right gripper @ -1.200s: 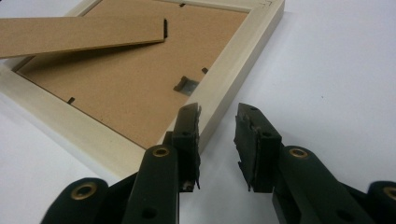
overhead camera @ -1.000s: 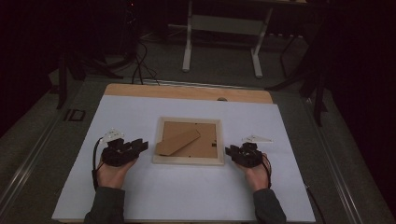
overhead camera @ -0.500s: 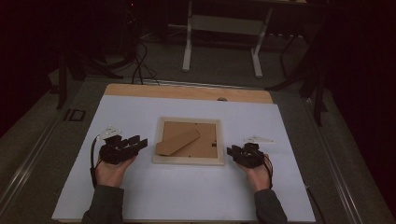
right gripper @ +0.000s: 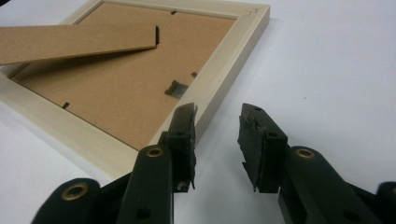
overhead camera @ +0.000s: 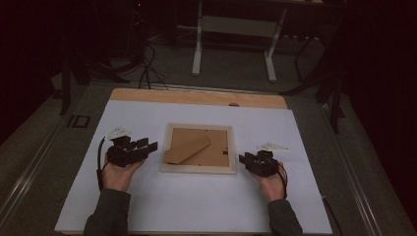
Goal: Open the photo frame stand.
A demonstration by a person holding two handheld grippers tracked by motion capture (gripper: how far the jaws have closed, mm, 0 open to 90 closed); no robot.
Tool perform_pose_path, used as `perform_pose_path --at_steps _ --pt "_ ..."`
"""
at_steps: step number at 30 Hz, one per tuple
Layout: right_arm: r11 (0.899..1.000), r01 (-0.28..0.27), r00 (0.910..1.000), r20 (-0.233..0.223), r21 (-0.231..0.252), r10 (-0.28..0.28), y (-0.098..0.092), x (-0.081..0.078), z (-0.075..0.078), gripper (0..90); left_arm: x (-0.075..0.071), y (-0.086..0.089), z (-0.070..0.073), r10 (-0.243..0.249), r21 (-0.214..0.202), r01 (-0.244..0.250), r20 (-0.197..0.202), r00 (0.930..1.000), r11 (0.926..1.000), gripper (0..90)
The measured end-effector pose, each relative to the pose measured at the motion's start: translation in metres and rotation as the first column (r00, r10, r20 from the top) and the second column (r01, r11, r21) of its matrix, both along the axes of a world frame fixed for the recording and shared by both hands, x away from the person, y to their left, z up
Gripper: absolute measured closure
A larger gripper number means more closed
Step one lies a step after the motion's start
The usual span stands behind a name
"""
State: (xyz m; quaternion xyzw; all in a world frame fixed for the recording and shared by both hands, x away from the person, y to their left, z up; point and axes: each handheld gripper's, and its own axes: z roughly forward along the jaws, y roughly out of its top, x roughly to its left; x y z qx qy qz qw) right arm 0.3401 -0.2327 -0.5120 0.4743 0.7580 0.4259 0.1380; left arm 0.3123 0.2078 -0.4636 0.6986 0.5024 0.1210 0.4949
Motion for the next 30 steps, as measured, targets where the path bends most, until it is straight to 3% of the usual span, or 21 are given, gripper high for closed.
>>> perform_pose_path --at_steps 10,22,30 --pt "1.0 -0.005 1.0 0.002 -0.006 0.005 0.001 0.0 0.0 64.1 0.011 -0.014 0.007 -0.035 0.025 0.036 -0.005 0.9994 0.9991 51.2" --pt "1.0 0.001 1.0 0.007 -0.009 -0.001 0.001 0.0 0.001 65.3 0.02 -0.023 0.012 -0.071 0.016 0.071 -0.007 0.9974 0.9973 51.6" --pt "1.0 -0.009 0.9999 0.008 -0.01 0.01 0.003 -0.001 0.001 65.3 0.028 -0.033 0.015 -0.134 0.036 0.134 -0.014 0.9909 0.9903 48.4"
